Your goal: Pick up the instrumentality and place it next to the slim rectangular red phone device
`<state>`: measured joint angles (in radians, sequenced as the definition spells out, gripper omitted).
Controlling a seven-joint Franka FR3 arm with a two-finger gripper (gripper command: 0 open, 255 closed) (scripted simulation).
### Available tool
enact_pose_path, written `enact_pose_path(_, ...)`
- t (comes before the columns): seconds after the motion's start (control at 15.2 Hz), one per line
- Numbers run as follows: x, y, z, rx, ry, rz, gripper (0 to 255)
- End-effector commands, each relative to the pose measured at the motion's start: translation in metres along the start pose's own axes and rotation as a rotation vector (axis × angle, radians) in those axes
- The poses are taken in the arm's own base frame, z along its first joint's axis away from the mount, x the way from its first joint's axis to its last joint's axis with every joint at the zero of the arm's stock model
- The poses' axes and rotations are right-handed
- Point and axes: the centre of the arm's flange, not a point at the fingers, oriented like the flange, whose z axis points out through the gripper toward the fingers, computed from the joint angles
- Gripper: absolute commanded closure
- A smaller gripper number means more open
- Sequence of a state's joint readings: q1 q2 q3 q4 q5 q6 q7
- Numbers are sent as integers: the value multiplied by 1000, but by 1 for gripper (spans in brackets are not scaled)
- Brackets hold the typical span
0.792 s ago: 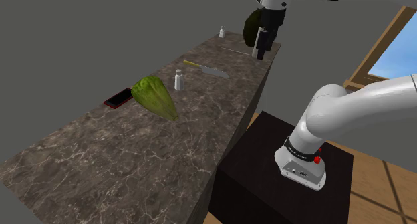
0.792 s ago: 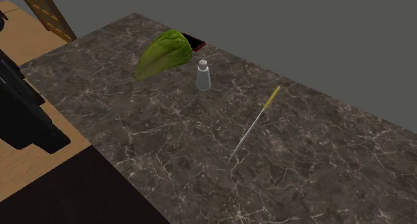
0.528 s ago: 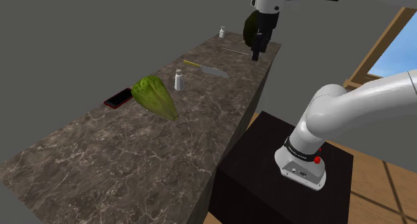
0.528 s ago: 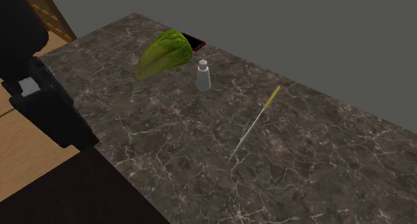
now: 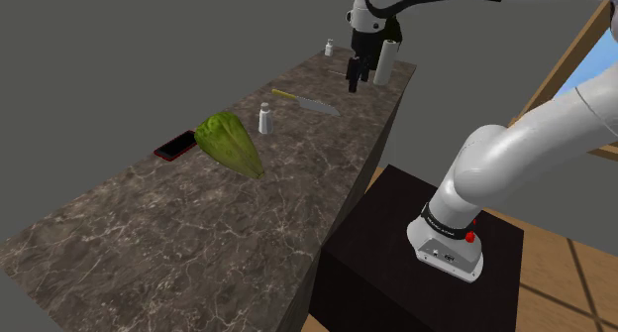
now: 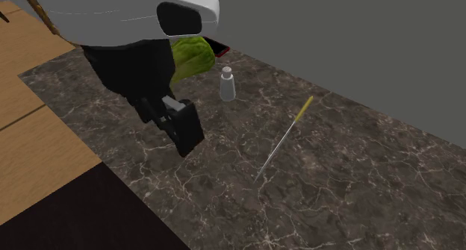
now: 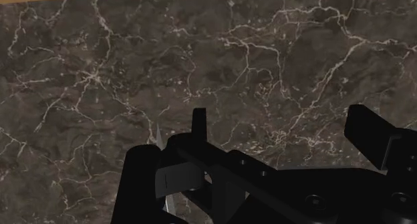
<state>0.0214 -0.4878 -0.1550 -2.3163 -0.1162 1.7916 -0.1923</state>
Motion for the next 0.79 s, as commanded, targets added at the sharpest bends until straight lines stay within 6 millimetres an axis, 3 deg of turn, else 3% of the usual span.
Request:
enact_pose_path(0.0, 23, 12, 13, 1, 3, -6, 0)
enact_pose_path(0.73, 142, 62, 78, 14, 15, -38, 0)
